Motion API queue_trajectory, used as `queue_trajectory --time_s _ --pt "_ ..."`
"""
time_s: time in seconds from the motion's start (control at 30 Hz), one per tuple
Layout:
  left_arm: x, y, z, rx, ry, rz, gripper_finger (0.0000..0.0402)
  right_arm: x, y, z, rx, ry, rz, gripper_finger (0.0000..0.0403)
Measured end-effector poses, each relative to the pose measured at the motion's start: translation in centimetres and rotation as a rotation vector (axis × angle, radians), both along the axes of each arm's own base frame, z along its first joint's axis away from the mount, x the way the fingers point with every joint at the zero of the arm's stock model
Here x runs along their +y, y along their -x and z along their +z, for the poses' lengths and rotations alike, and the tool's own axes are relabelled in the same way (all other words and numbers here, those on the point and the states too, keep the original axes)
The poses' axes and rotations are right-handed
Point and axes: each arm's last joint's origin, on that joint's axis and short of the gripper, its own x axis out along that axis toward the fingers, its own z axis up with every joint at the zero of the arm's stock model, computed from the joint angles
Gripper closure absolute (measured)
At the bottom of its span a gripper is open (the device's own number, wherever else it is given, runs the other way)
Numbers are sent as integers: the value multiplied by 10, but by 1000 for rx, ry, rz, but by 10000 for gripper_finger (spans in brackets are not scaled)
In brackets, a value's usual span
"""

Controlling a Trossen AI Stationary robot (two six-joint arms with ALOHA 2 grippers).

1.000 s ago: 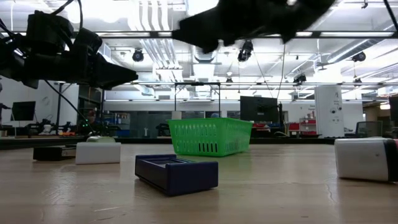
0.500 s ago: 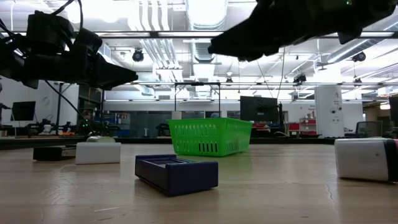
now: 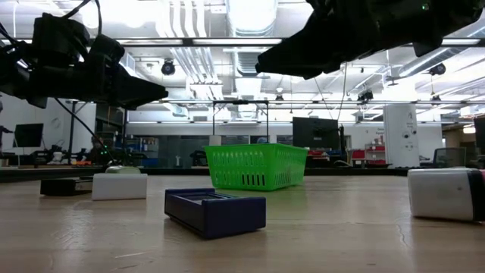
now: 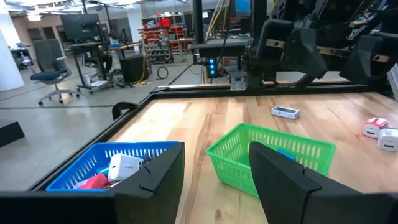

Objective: Pick & Place Office items
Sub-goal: Put the blue digital clock into the green bin

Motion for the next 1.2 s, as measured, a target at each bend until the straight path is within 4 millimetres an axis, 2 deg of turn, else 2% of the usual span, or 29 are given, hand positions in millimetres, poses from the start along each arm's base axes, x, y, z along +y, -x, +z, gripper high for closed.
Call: queue_trajectory --time_s 0.27,0.47,0.6,0.77,0.9,1.07,1.2 --pt "0 0 0 0 1 -15 217 0 0 0 1 4 1 181" --pt "-6 -2 2 -7 6 -182 217 -2 8 -9 -22 26 14 182" --pt "-15 -9 7 5 9 -310 217 -6 20 -18 -78 26 11 182" --pt "-33 -24 11 167 -25 -455 217 -14 31 -31 -52 40 -37 182" --pt "-49 -35 23 260 -67 -562 217 -17 33 -33 -45 39 -65 181" --pt "-64 -44 40 297 -86 -610 217 -17 33 -33 -43 48 -65 181" --pt "-73 -53 42 320 -109 -617 217 -18 33 -34 -29 75 -85 181"
